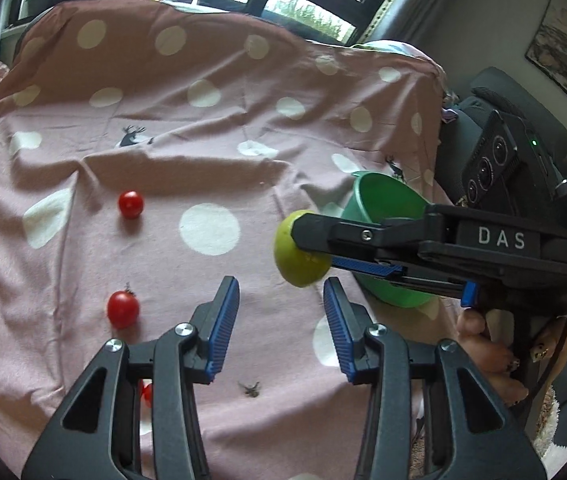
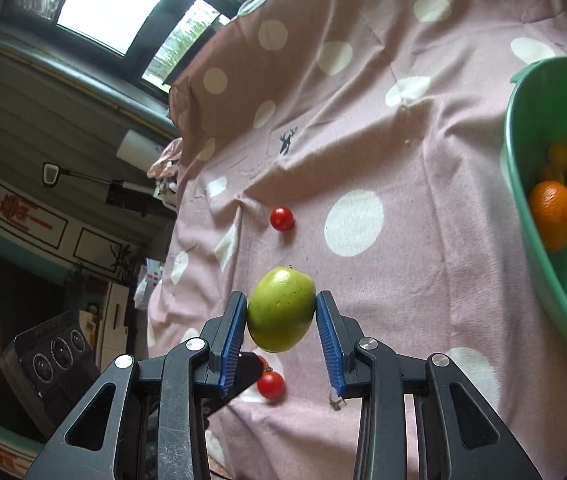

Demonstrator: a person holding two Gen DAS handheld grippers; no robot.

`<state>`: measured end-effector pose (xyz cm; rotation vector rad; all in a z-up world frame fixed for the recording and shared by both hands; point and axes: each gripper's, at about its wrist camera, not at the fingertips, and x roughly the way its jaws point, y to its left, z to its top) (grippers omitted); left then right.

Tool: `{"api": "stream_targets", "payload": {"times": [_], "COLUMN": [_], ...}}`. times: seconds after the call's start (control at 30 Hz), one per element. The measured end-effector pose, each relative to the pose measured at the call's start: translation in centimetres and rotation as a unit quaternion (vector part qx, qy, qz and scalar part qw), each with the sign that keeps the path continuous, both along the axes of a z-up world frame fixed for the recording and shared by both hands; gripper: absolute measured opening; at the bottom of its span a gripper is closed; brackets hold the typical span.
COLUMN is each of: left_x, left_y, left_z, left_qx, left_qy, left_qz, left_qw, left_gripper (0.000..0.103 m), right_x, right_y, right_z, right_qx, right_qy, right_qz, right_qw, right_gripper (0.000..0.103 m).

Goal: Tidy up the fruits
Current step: 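Carry the apple with the right gripper over the green bowl, then lower the apple into the bowl and open the right gripper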

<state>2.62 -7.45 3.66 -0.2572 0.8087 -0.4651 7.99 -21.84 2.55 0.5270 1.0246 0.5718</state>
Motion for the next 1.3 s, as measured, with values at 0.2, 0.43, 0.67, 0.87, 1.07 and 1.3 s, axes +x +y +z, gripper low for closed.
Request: {"api": "stream_targets", "payload": {"times": [0.2, 0.43, 0.67, 0.87, 1.07, 1.3], "left_x": [1.2, 2.2, 3.5, 4.2, 4.9, 5.1], "left_y": [-4.1, -8.6, -12.8, -16.2, -18.1, -17.3], "left_z": [1.3, 2.5, 2.9, 2.6, 1.3, -0.2], "left_qx": [0.007, 0.016, 0.022, 0.024, 0.034, 0.042], "left_qy": [-0.015, -0.034, -0.036, -0.027, -0.007, 0.015], "left_qz": [-0.022, -0.054, -0.085, -0.112, -0.120, -0.104], "left_qw": [0.9996, 0.9978, 0.9955, 0.9931, 0.9922, 0.9936], "left_gripper": [0.041, 0.029, 0.030, 0.029, 0.027, 0.027], "right_x": [-0.4, -0.8, -1.1, -1.4, -1.2, -0.1], "right_y": [-2.8, -6.5, -10.5, -14.1, -17.0, -18.9], "right_z": [1.9, 3.4, 4.1, 4.0, 3.0, 0.8], "right_qx": [0.011, 0.013, 0.008, 0.007, -0.012, -0.069], "right_qy": [-0.021, -0.046, -0.057, -0.057, -0.039, 0.007], "right_qz": [-0.024, -0.062, -0.112, -0.152, -0.197, -0.243], "right_qw": [0.999, 0.997, 0.992, 0.987, 0.979, 0.968], "right_gripper": [0.037, 0.037, 0.037, 0.037, 0.037, 0.037]}}
